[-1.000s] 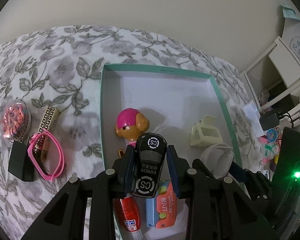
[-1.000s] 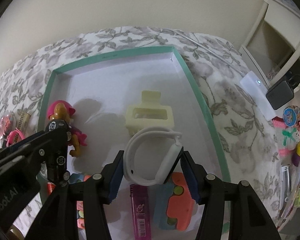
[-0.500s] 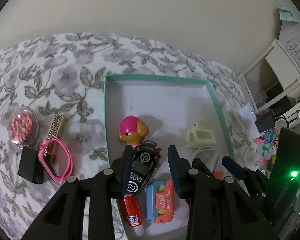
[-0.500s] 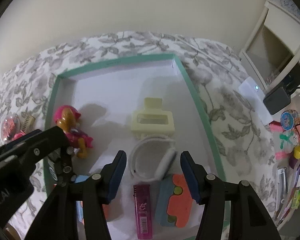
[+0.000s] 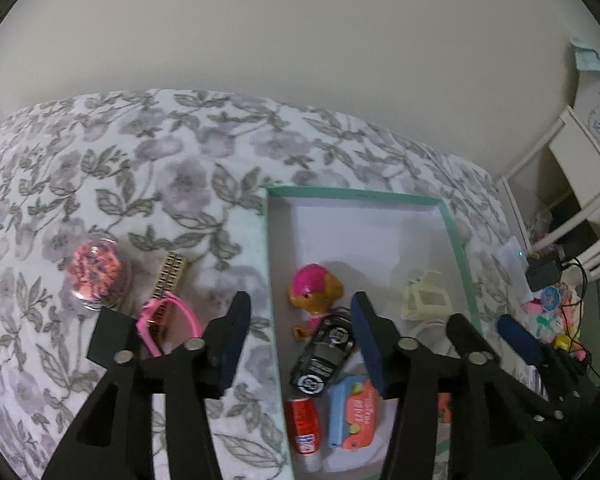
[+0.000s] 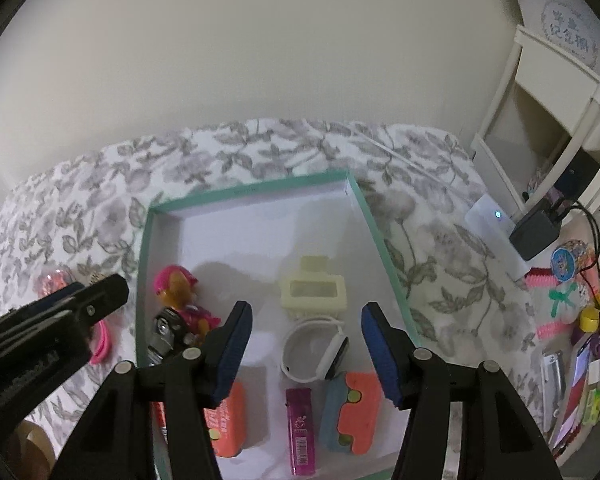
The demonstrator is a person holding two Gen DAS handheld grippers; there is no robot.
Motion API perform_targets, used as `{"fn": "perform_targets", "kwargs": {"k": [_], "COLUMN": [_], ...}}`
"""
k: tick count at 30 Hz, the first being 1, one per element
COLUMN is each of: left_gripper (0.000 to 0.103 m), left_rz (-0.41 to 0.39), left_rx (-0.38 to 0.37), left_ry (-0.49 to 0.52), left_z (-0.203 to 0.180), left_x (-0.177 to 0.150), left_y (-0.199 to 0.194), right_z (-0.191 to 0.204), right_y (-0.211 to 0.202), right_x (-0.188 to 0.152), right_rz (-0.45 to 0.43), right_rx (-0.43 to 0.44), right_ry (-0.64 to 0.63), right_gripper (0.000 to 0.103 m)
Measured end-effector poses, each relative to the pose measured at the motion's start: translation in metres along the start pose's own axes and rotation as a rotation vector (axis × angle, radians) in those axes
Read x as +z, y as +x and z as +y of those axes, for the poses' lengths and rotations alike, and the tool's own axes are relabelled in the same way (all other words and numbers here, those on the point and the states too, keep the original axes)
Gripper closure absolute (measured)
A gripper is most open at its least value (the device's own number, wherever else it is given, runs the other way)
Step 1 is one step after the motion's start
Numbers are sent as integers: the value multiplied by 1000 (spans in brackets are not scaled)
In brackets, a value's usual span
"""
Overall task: Organize rigid objects
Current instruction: 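Lower the toy car and white watch into the tray and open both grippers, then move both open grippers back over the remaining items beside the tray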
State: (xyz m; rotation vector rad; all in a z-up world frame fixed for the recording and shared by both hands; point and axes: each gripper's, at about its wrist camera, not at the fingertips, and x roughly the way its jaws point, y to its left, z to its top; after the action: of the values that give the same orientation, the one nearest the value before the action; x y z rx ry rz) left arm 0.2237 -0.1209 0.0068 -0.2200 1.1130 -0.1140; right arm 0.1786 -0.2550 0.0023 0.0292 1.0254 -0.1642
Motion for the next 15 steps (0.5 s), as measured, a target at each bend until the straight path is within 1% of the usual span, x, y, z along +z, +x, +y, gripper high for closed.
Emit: {"fn": "perform_targets", "kwargs": {"k": [1, 4, 5, 6, 7, 10, 11, 13, 15], "left_gripper": [45, 44, 41, 38, 32, 30, 28, 23, 22], "left_rz": [-2, -8, -9, -8, -7, -2, 0, 2, 0], "left_rx": [10, 45, 56, 66, 72, 86, 91, 104, 109], "left_ry": [-4, -9, -12, -15, -18, -27, -29, -27, -24], "left_z": [2, 9, 11, 13, 14, 18, 19, 20, 20], "left_x": [0, 1, 1, 1, 1, 1, 1, 0, 1], "left_y": [-1, -1, -1, 0, 0, 3, 4, 5, 6], "right_z": [0, 1, 2, 3, 3, 3, 2, 2, 2], "right_y": [-2, -4, -4, -2, 0, 4, 5, 4, 4], "right_x": [1, 2, 1, 1, 0, -2, -2, -2, -2], "right_rz": [-8, -18, -17, -16, -16, -8, -9, -15, -19], "right_rx": [4, 11, 9, 4, -1, -4, -4, -5, -6], "right_ry": [2, 2, -2, -7, -11, -13, -12, -13, -13], "right_gripper": [36, 34, 33, 28, 26, 24, 23, 15, 14]}}
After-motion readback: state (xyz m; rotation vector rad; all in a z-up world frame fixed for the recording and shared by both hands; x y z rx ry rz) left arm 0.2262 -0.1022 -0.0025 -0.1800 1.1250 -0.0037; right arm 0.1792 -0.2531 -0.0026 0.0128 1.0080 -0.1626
